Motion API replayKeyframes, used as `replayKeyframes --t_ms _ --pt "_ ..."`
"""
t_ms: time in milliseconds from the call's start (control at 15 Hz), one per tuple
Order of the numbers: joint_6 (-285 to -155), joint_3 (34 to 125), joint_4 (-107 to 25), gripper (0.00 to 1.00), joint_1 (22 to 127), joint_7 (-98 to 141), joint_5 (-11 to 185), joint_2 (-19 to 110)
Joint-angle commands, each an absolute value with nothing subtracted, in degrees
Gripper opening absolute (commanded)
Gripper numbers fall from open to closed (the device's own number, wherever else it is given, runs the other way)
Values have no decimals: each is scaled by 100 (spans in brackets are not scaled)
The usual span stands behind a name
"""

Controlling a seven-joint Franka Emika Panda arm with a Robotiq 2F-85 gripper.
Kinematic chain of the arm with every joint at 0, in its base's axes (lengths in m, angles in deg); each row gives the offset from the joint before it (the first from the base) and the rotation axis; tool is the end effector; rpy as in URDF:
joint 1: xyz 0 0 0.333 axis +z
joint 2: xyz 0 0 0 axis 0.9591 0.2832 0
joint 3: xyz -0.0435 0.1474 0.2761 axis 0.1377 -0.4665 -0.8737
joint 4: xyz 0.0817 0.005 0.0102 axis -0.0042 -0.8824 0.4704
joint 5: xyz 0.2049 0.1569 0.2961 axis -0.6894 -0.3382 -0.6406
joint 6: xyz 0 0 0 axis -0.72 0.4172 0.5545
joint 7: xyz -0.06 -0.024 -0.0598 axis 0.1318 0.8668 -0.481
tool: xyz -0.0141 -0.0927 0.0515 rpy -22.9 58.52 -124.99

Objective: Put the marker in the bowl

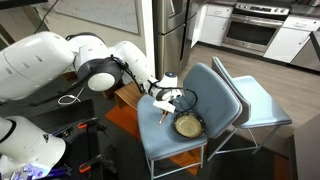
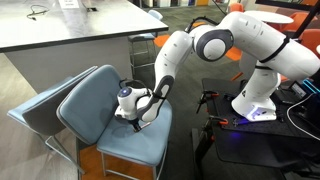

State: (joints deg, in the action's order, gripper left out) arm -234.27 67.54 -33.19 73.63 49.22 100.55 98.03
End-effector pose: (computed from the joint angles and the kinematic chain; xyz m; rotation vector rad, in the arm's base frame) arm 0.6445 0.0862 -0.0464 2.9388 1.0989 -0.1077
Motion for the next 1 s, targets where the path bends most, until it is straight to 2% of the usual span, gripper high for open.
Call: replayKeyframes --t_ms 0,533,933 --pt "-23413 6677 -3733 5 7305 5021 9951 9425" --pt "-23414 6875 -4357 5 7282 5003 10064 8487" --pt "-23114 7012 -3866 5 7010 5311 10036 8428"
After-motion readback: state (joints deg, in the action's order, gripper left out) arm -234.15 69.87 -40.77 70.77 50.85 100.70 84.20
